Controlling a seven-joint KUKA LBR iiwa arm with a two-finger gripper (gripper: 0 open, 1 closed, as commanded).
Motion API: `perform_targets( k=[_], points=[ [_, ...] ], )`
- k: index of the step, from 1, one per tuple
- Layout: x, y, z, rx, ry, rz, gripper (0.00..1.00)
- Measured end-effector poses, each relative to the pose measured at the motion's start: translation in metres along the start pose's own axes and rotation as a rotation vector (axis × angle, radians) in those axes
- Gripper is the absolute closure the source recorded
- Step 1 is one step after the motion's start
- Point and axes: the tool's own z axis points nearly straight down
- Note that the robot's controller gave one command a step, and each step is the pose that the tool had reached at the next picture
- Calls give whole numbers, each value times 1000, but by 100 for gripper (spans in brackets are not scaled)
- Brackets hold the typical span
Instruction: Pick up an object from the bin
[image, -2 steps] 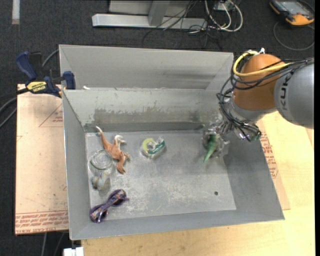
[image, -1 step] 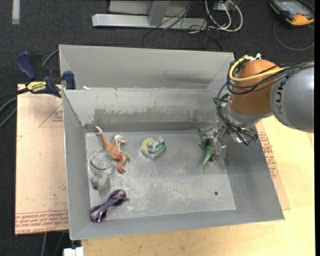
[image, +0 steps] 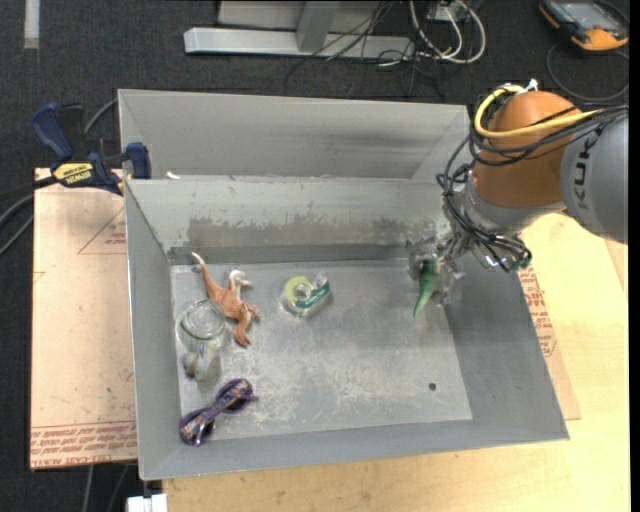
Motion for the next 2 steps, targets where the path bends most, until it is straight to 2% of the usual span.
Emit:
perform_targets(
  k=[1,2],
  points=[
    [4,3,11,-7,9,-7,100],
    [-3,4,-59,2,-5,-40,100]
  ],
)
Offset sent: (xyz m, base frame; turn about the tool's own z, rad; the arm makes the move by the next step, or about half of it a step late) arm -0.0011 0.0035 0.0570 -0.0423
